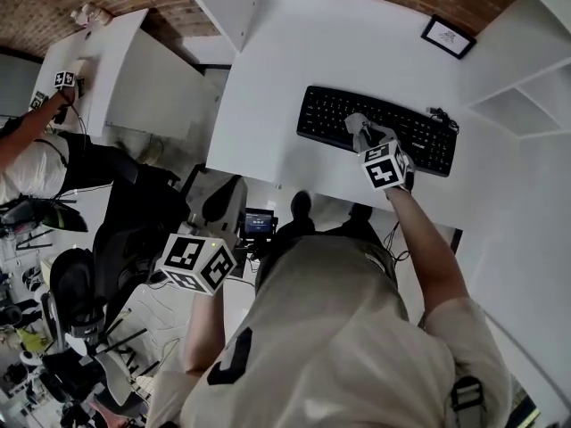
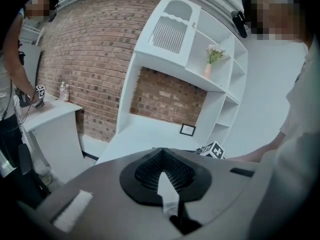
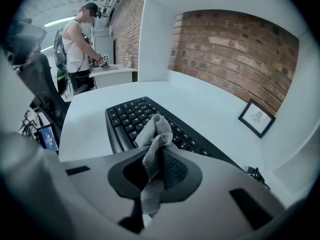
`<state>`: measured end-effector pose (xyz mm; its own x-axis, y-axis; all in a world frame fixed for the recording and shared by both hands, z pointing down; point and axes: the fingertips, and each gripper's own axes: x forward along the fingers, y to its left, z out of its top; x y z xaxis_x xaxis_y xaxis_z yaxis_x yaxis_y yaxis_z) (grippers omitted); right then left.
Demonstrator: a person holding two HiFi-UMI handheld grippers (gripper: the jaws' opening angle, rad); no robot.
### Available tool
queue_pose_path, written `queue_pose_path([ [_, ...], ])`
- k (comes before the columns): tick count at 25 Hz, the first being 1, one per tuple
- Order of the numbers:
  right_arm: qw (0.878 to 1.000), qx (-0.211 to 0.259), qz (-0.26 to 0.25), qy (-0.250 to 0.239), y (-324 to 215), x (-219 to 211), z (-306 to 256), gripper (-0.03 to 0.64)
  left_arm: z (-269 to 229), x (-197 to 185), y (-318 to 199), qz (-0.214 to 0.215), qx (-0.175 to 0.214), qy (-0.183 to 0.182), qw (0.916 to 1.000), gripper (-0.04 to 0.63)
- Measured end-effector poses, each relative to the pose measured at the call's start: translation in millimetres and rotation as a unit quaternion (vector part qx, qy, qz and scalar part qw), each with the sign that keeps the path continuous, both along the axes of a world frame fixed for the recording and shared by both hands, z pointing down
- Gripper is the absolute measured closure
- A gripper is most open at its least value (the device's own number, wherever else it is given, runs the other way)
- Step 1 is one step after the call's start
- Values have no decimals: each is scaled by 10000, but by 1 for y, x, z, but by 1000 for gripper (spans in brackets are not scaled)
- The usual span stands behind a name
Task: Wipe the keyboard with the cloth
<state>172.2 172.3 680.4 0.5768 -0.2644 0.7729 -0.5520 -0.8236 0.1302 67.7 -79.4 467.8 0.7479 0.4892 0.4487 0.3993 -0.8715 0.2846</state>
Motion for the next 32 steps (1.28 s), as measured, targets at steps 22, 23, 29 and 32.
queue_pose_path([
  [22, 9957, -216, 880, -171, 91, -34, 2, 601, 10, 11, 55, 650, -174, -117, 9977, 592],
  [23, 9951, -240, 943, -179, 98, -36, 2, 601, 9, 12, 57, 684, -179, -115, 9974, 592],
  [29, 9900, -193, 1385, -209, 131, -48, 3, 601, 12, 18, 76, 940, -191, -144, 9953, 592],
  [32, 9889, -186, 1462, -190, 139, -51, 3, 601, 12, 21, 89, 1100, -191, -127, 9937, 592],
])
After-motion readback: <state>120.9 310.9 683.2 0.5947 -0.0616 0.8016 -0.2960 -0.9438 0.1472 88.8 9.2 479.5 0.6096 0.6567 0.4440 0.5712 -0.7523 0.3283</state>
